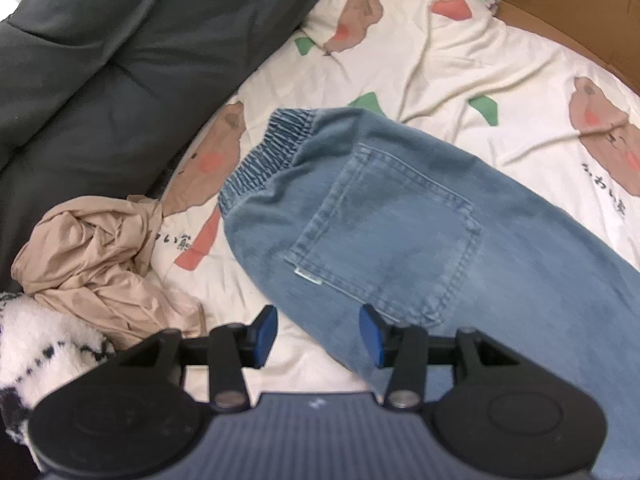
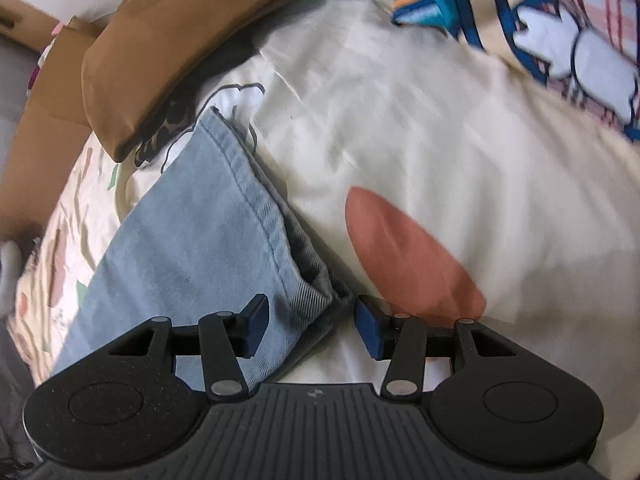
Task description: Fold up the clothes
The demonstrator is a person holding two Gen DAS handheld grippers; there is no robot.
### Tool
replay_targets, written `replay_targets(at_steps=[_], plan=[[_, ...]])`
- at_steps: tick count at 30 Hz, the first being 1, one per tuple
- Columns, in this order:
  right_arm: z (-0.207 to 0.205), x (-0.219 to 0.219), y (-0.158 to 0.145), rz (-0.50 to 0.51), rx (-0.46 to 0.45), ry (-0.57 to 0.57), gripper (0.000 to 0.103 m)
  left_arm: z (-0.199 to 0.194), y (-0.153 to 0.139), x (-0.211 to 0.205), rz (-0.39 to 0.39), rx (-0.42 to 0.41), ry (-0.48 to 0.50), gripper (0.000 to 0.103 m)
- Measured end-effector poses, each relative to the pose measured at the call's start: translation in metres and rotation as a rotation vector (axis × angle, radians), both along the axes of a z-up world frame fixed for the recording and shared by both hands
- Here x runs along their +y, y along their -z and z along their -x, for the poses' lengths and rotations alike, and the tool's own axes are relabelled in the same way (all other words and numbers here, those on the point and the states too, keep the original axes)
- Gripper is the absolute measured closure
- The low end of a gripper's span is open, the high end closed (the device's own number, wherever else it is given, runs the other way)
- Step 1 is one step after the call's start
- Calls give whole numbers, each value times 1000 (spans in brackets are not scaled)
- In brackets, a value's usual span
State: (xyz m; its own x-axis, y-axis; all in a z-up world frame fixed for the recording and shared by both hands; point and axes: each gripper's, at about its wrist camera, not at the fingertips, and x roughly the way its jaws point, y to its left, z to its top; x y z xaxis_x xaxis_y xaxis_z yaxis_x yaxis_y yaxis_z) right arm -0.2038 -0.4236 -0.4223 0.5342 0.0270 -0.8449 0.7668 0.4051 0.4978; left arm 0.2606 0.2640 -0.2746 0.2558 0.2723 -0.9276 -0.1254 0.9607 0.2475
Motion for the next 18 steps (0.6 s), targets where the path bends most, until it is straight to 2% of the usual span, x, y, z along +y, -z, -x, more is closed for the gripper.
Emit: replay_targets(at_steps=[5, 14, 18], plan=[[4, 2, 14, -68, -62, 32, 44, 13, 4, -14, 17, 15, -8, 54], [12, -2, 7, -146, -189, 76, 44, 37, 22, -31, 34, 61, -36, 54], [12, 1, -6, -149, -269, 49, 44, 42, 26, -39, 23, 81, -18, 54]])
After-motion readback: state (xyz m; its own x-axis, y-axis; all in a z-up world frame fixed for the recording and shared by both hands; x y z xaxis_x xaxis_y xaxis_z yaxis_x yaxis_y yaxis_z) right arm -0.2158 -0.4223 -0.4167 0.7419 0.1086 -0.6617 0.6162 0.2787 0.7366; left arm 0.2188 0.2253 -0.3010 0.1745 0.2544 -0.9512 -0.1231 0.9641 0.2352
